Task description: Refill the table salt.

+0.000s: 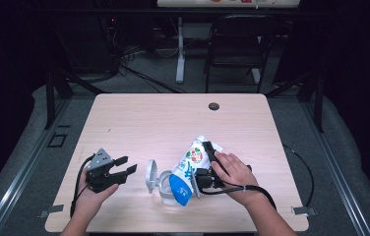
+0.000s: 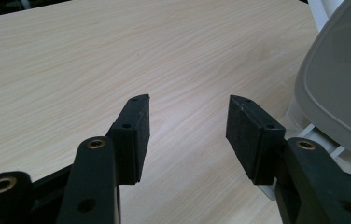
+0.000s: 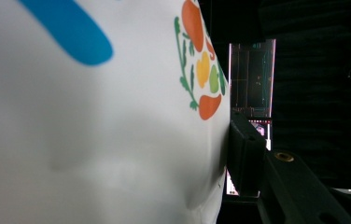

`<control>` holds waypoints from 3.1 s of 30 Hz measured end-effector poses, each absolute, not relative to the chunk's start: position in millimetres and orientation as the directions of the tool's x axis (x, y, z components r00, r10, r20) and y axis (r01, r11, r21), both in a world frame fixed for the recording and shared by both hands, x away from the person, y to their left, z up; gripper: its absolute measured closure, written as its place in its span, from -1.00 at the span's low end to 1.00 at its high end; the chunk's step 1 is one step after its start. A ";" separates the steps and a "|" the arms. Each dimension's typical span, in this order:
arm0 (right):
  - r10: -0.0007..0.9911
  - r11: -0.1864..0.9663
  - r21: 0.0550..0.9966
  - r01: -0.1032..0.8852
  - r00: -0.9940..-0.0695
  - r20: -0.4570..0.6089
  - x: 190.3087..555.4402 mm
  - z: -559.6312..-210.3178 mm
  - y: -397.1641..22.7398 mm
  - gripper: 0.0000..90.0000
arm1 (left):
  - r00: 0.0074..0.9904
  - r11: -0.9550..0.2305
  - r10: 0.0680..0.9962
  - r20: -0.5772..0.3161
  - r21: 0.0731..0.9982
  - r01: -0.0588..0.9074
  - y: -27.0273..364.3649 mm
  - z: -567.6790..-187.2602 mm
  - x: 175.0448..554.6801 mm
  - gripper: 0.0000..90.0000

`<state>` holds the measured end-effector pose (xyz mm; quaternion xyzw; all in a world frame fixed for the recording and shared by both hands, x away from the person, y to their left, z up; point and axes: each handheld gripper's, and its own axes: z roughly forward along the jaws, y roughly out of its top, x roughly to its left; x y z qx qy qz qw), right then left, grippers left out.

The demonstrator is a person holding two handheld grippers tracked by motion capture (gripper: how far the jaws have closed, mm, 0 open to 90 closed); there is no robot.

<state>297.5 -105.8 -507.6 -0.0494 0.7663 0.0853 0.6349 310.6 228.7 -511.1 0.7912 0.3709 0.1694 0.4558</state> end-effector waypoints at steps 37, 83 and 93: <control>0.018 0.982 0.052 -0.180 -0.185 -0.982 296.7 -506.5 -105.1 0.44 | 0.669 -0.308 0.740 -0.071 0.849 0.430 228.5 -511.0 310.7 0.12; 0.021 0.978 0.056 -0.202 -0.172 -0.985 295.9 -505.7 -105.0 0.49 | 0.669 -0.308 0.740 -0.071 0.849 0.430 228.3 -511.4 310.8 0.12; 0.010 0.979 0.043 -0.201 -0.166 -0.986 295.4 -504.7 -104.8 0.50 | 0.670 -0.309 0.739 -0.070 0.848 0.430 228.4 -511.3 310.8 0.12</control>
